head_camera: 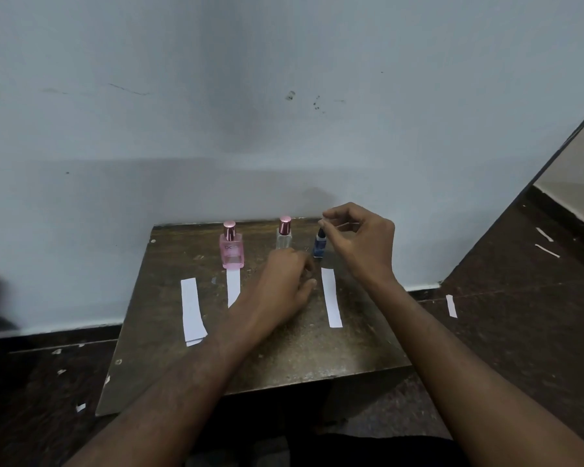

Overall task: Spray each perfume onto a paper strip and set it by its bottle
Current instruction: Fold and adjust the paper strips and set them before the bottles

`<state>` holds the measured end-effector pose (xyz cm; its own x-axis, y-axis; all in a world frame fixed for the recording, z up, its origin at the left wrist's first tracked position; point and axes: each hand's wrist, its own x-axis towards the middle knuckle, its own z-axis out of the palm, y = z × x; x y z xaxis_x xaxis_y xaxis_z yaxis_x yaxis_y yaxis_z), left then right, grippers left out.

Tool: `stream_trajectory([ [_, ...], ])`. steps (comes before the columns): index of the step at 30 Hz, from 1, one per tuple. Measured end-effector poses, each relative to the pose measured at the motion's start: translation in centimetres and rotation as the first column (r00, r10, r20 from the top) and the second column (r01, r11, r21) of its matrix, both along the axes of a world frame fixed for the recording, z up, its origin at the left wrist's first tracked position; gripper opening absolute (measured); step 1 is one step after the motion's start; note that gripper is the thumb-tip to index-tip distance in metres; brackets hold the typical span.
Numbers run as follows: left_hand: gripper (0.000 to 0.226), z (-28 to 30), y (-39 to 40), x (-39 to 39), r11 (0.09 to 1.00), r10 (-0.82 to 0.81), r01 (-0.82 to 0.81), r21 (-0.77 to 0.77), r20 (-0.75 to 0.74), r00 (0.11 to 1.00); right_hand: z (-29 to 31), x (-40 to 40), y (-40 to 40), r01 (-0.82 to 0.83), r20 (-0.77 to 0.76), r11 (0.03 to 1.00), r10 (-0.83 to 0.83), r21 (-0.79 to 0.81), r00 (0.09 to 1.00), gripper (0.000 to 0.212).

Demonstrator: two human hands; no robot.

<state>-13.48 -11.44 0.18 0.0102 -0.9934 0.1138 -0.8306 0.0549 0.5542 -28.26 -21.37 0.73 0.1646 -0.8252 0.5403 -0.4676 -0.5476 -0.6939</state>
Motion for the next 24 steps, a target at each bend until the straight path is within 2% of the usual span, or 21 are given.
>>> stream_trajectory([
  [8,0.019,-0.3,0.0,0.5,1.0,0.006,-0.006,-0.02,0.017,1.0,-0.8,-0.4,-0.4,-0.069,-0.092,0.998,0.069,0.0,0.993,0.006],
  [16,0.02,-0.3,0.9,0.1,1.0,-0.022,0.022,-0.007,0.032,0.999,-0.7,-0.2,-0.5,-0.095,-0.073,0.992,0.102,0.087,0.992,0.014],
  [22,0.02,-0.1,1.9,0.5,0.999,-0.016,0.018,-0.032,0.069,0.997,0.1,-0.4,0.2,-0.092,-0.186,0.993,0.104,0.068,0.977,0.024],
  [24,0.021,0.0,2.2,0.6,0.998,-0.011,0.017,-0.057,0.096,0.995,0.8,-0.5,0.2,-0.097,-0.144,0.994,0.102,0.043,0.984,0.024],
])
